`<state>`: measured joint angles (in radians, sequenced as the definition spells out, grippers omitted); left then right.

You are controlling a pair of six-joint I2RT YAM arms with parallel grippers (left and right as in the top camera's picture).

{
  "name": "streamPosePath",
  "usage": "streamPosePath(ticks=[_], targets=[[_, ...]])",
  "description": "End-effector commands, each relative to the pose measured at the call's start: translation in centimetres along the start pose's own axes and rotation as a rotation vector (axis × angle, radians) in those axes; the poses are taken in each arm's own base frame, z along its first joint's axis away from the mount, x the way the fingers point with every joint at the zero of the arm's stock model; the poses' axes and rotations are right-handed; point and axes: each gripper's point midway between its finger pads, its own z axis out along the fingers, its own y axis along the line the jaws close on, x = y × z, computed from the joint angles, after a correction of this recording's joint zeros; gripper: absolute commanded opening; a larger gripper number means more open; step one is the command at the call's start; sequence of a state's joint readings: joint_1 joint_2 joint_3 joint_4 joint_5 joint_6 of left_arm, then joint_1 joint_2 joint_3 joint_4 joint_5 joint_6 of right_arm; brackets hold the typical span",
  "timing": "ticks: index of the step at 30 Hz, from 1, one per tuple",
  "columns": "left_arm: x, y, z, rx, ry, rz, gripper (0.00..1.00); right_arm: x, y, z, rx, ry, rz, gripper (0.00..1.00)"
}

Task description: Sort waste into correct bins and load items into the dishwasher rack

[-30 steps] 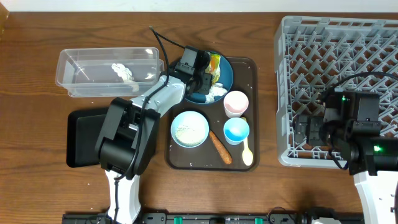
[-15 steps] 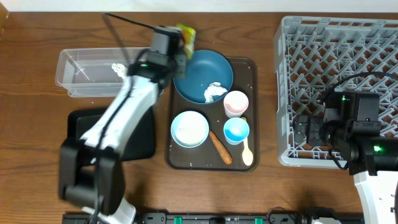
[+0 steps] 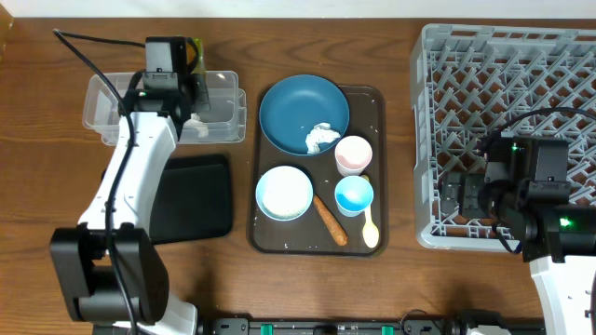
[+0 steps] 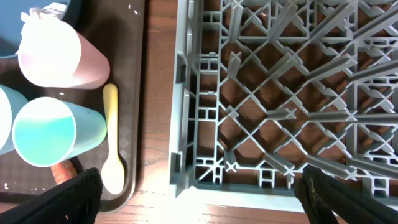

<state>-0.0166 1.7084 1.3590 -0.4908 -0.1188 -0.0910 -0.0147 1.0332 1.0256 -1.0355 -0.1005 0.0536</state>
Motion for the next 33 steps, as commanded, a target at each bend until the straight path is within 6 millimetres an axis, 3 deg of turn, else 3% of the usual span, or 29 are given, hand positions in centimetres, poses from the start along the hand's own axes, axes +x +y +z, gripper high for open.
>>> streamPosePath(ticks=[1,5,8,16,23,26,33], targets=[[1.1,0.2,1.2,-0.019,0.04,0.011,0.25,-0.6,0.0,-0.5,0.001,-0.018,0.011,0.99],[1.0,-0.1,1.1,-0.004,0.034,0.011,0.43,-0.6,0.0,-0.5,0.001,-0.018,0.011,0.99],[1.2,-1.4,0.8,0.068,0.046,0.011,0.46,-0.6,0.0,-0.5,0.0,-0.019,0.011,0.99],[3.1,-10.6,-1.6,0.461,0.113,0.073,0.51,-0.6,0.0,-0.5,0.001,-0.018,0.011,0.99],[5.7,-17.2,-3.6,0.554,0.124,0.233,0.59,-0.6,0.0,-0.5,0.001,-0.019,0.011,0.99],[7.1,-19.4,-3.7,0.575,0.138,0.285,0.6,-0.6,0.0,-0.5,0.001,-0.018,0.011,0.99],[10.3,-22.2,-1.3,0.555,0.191,0.357,0.61,-0.6,0.0,-0.5,0.001,-0.018,0.011,0.99]])
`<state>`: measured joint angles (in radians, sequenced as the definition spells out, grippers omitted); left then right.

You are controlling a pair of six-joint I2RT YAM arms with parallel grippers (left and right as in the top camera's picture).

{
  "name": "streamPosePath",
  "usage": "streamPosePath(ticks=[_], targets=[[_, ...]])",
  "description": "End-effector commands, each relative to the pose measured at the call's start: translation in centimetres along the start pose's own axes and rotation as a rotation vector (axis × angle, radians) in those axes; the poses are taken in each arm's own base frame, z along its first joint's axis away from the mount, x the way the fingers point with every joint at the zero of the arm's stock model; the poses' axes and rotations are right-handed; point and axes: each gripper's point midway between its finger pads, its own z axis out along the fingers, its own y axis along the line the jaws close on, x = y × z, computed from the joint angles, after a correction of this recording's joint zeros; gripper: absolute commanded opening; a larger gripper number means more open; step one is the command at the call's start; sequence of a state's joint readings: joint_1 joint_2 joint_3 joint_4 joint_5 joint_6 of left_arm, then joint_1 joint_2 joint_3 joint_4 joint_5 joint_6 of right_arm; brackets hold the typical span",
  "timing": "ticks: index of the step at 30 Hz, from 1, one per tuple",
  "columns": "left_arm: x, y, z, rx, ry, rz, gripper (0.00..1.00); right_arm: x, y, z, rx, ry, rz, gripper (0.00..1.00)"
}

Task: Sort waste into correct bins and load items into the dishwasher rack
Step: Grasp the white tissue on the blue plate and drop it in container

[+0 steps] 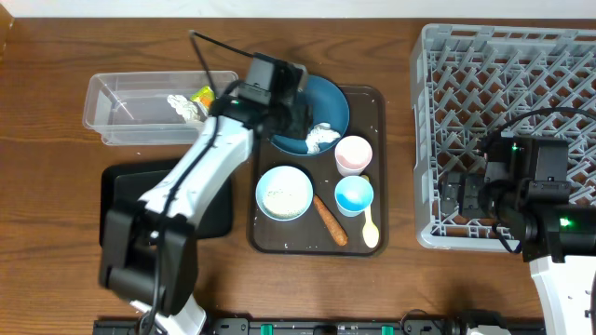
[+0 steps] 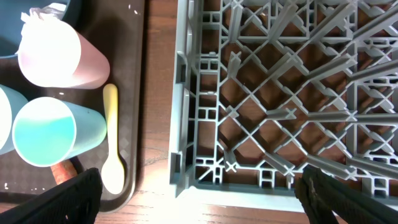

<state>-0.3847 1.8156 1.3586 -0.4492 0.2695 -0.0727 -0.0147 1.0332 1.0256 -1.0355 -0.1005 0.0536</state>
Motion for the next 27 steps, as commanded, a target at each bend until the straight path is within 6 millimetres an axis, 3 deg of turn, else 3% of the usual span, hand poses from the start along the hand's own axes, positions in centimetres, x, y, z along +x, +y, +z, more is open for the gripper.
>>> streamPosePath(ticks=[1,8,14,17,23,27], targets=[[1.4,0.0,2.5,-0.017,0.049,0.027,0.63,-0.6,0.0,-0.5,0.001,-0.018,0.011,0.99],[2.7,-0.7,6.1,-0.004,0.081,0.05,0.65,-0.6,0.0,-0.5,0.001,-0.017,0.011,0.99],[4.5,0.0,8.3,-0.012,0.137,0.041,0.64,-0.6,0.0,-0.5,0.001,-0.018,0.011,0.99],[4.9,0.1,8.7,-0.015,0.15,0.038,0.52,-0.6,0.0,-0.5,0.001,-0.018,0.011,0.99],[4.8,0.1,8.7,-0.015,0.148,0.038,0.09,-0.6,0.0,-0.5,0.001,-0.018,0.011,0.99],[3.7,0.0,7.4,-0.019,0.111,0.041,0.06,-0.6,0.0,-0.5,0.001,-0.018,0.011,0.99]])
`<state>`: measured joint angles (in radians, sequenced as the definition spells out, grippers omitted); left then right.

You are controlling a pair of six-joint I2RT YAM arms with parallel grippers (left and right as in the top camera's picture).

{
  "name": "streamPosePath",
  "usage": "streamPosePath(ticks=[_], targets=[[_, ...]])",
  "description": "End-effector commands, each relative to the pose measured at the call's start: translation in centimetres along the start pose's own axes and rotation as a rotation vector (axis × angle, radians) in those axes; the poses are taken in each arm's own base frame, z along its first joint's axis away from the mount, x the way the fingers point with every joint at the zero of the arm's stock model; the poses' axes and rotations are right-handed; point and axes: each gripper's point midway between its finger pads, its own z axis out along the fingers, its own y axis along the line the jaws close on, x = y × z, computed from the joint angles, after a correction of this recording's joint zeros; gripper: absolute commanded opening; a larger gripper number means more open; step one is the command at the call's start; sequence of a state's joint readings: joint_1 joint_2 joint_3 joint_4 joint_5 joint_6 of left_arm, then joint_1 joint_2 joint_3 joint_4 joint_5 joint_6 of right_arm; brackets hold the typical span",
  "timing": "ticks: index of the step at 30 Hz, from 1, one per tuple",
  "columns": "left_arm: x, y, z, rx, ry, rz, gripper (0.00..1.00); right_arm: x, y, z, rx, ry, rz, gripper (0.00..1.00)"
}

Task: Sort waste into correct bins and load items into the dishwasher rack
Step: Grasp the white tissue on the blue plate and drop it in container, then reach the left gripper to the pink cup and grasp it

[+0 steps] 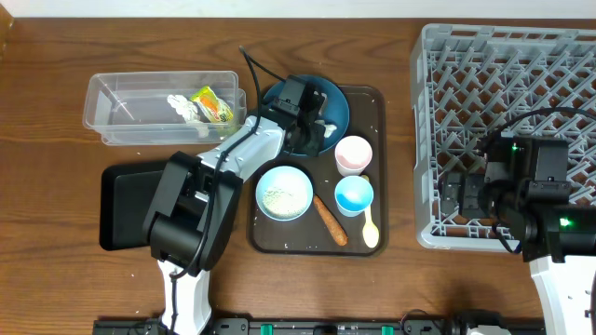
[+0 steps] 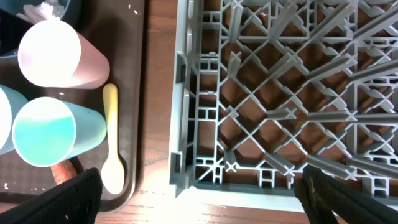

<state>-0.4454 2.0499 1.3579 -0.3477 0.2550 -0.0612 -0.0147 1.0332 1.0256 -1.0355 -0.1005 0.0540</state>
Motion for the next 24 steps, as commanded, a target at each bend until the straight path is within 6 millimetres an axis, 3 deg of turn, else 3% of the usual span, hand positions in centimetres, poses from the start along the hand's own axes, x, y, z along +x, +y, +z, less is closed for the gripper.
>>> streamPosePath(ticks=[1,4,14,18,24], targets=[[-1.2,0.3,-2.0,-0.022,-0.046,0.004,0.06,-0.6,0.0,-0.5,0.001,-0.018,0.011,0.99],[-2.6,1.6,-4.7,-0.102,-0.108,-0.001,0.06,-0.5,0.0,-0.5,0.001,-0.015,0.011,0.99],[-5.5,9.9,-17.0,-0.4,-0.322,-0.133,0.06,-0.5,0.0,-0.5,0.001,-0.015,0.011,0.99],[-5.3,13.6,-19.2,-0.448,-0.352,-0.21,0.06,-0.5,0.0,-0.5,0.001,-0.013,0.011,0.99],[-3.4,18.5,-19.5,-0.505,-0.31,-0.308,0.07,-0.5,0.0,-0.5,0.001,-0.014,0.011,0.99]])
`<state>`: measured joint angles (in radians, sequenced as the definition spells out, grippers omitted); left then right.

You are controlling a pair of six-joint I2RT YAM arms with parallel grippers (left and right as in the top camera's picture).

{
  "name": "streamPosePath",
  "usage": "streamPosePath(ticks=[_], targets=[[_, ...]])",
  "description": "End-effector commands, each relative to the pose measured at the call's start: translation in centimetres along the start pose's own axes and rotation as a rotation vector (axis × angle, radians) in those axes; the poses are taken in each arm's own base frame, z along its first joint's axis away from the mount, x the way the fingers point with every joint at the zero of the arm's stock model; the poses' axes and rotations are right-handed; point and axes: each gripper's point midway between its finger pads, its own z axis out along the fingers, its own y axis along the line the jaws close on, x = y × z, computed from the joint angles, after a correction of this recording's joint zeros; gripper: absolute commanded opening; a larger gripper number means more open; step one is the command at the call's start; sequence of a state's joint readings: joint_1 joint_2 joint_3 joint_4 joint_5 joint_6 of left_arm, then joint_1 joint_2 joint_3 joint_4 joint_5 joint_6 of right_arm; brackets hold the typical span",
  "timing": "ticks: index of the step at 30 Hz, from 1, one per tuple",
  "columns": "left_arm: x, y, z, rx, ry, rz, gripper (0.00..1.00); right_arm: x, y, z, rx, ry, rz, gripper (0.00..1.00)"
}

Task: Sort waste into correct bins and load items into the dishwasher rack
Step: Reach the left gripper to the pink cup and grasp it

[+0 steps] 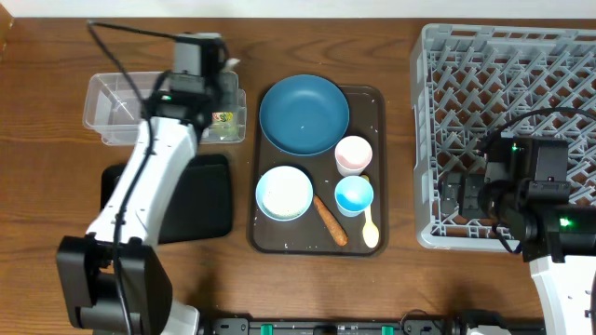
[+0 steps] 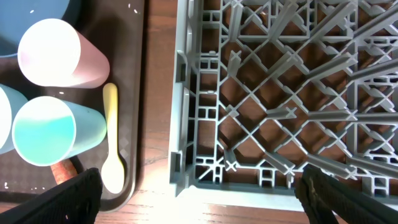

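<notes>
My left gripper (image 1: 222, 74) hangs over the right end of the clear bin (image 1: 116, 112); a scrap of white crumpled napkin (image 1: 229, 63) shows at its tip, the fingers themselves hidden under the wrist. A yellow wrapper (image 1: 222, 117) lies in that bin. The blue plate (image 1: 304, 113) on the brown tray (image 1: 377, 102) is bare. Also on the tray are a white bowl (image 1: 284, 193), pink cup (image 2: 53, 53), light blue cup (image 2: 46, 130), yellow spoon (image 2: 112, 140) and an orange sausage-like piece (image 1: 330, 221). My right gripper (image 2: 199, 199) stands open at the near left edge of the grey dishwasher rack (image 2: 280, 93).
A flat black bin (image 1: 200, 195) lies on the table below the clear bin, partly under my left arm. The rack fills the right side of the table, and the tray sits between the bins and the rack.
My left gripper has moved from the blue plate to above the clear bin's right end. The napkin is gone from the plate. The right arm has not moved.
My left gripper was over the clear bin with a yellow wrapper at its tip. Then wrapper and a white scrap lay in the bin and the gripper was at the blue plate, then down on the napkin there. Now plate bare, gripper back over the bin.
</notes>
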<state>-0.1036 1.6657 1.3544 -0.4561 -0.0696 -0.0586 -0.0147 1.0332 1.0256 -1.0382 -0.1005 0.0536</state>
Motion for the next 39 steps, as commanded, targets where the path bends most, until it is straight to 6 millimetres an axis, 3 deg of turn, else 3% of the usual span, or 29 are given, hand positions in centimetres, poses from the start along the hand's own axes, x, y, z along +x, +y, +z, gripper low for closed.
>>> streamPosePath(ticks=[1,7,8,10,14,17,20,25,30,39], targets=[[1.0,2.2,1.3,-0.053,0.044,-0.023,0.07,-0.6,0.0,-0.5,0.001,-0.016,0.011,0.99],[2.7,4.1,3.1,-0.086,0.113,-0.046,0.17,-0.6,0.0,-0.5,0.001,-0.016,0.011,0.99],[2.8,4.1,3.3,-0.087,0.117,-0.047,0.24,-0.6,0.0,-0.5,0.001,-0.016,0.011,0.99],[2.7,4.1,3.3,-0.087,0.111,-0.048,0.36,-0.6,0.0,-0.5,0.001,-0.016,0.012,0.99],[1.9,4.1,2.8,-0.083,0.081,-0.051,0.47,-0.6,0.0,-0.5,0.001,-0.016,0.012,0.99],[1.2,3.8,1.8,-0.064,0.057,-0.054,0.49,-0.6,0.0,-0.5,0.001,-0.016,0.011,0.99],[0.5,1.0,0.3,0.084,0.035,-0.053,0.49,-0.6,0.0,-0.5,0.001,-0.016,0.012,0.99],[0.5,-6.1,-3.3,0.416,0.038,-0.013,0.49,-0.6,0.0,-0.5,0.001,-0.016,0.011,0.99],[3.6,-11.6,-4.9,0.552,0.142,0.065,0.49,-0.6,0.0,-0.5,0.001,-0.016,0.011,0.99],[9.5,-19.5,-6.1,0.648,0.282,0.236,0.5,-0.5,0.0,-0.5,0.001,-0.015,0.012,0.99]])
